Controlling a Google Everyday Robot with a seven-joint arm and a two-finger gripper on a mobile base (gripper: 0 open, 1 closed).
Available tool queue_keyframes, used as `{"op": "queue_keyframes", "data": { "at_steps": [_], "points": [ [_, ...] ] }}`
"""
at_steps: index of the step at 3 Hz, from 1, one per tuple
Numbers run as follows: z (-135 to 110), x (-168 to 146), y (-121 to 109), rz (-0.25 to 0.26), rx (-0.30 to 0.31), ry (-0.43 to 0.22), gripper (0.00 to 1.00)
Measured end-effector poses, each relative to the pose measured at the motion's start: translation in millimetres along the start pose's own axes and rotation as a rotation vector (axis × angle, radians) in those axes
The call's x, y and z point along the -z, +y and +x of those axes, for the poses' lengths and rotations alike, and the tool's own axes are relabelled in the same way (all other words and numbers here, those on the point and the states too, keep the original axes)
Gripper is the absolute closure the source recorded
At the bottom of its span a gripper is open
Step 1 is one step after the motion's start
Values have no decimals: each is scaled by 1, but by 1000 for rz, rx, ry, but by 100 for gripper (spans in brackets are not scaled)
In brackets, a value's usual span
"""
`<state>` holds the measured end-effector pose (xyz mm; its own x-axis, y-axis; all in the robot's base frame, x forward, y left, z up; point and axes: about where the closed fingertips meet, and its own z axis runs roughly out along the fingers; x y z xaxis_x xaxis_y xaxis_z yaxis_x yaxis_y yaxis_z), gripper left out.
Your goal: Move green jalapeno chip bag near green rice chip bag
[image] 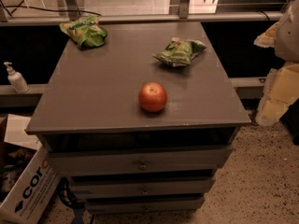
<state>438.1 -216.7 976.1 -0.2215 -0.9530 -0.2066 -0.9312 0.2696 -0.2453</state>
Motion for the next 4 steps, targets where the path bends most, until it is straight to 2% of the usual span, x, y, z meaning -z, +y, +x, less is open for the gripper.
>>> {"op": "queue_keyframes", "data": {
  "at_steps": [1, 2, 3, 4],
  "points": [
    [0, 0, 0, 0, 0, 0, 0],
    [-12, -10, -5, -6, 19, -72, 0],
    [-39, -45, -17, -31, 46, -161, 0],
    [-78, -86, -43, -30, 62, -251, 0]
  ]
}}
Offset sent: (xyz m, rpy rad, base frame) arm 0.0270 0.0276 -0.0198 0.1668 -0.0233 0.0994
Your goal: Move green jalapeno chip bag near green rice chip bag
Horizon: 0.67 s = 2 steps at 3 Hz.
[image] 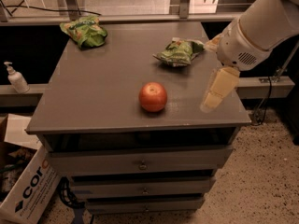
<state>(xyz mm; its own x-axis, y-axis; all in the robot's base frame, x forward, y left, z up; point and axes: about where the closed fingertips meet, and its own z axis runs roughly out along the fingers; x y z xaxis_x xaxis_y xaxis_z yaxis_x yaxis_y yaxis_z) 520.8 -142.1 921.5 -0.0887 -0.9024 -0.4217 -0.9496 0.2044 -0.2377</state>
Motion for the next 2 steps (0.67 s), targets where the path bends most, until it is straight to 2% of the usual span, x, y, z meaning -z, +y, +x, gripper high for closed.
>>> {"op": "queue_keyframes", "data": {
  "at_steps": [2],
  "points": [
    [1, 0, -2, 12, 2, -12, 0]
  ]
}}
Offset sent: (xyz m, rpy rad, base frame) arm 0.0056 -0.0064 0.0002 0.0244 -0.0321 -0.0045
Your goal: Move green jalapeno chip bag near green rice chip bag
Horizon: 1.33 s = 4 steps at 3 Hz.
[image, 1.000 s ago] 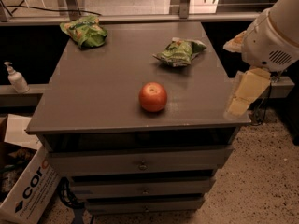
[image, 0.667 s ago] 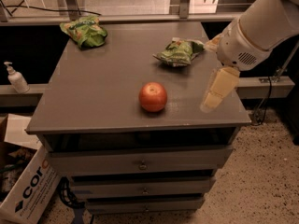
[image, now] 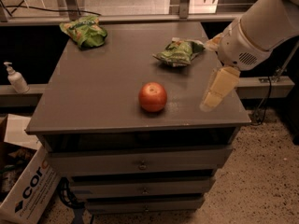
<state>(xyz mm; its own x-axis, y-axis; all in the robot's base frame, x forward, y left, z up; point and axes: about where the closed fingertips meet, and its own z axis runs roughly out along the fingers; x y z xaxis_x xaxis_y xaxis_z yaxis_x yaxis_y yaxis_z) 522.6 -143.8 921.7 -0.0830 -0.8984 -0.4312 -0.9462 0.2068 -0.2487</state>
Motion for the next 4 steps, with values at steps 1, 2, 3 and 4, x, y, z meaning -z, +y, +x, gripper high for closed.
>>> {"op": "queue_keyframes", "data": {
  "at_steps": [1, 2, 3, 4],
  "points": [
    [1, -9, -23, 74, 17, 24, 0],
    [6, -18, -64, 170, 39, 52, 0],
    [11, -30, -107, 239, 46, 64, 0],
    [11, -52, -145, 263, 25, 55, 0]
  ]
}}
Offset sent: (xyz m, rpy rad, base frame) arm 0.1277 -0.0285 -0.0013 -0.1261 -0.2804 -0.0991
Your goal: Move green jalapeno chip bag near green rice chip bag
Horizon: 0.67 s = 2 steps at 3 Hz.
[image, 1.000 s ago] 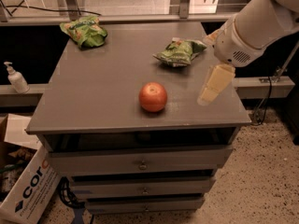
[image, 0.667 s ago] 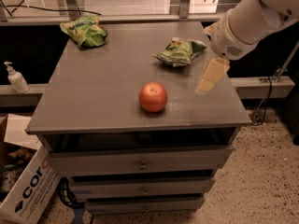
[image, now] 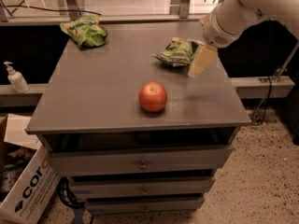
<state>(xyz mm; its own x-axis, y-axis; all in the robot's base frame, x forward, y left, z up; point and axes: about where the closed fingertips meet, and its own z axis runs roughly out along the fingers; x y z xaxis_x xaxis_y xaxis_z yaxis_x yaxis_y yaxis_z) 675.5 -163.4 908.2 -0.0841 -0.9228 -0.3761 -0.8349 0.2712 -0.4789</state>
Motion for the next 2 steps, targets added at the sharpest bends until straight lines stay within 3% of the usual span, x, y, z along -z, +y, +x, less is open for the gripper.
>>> {"op": "queue_keyframes", "data": {
  "at_steps": [2],
  "points": [
    [-2, -52, -45, 8, -96, -66, 0]
  ]
}}
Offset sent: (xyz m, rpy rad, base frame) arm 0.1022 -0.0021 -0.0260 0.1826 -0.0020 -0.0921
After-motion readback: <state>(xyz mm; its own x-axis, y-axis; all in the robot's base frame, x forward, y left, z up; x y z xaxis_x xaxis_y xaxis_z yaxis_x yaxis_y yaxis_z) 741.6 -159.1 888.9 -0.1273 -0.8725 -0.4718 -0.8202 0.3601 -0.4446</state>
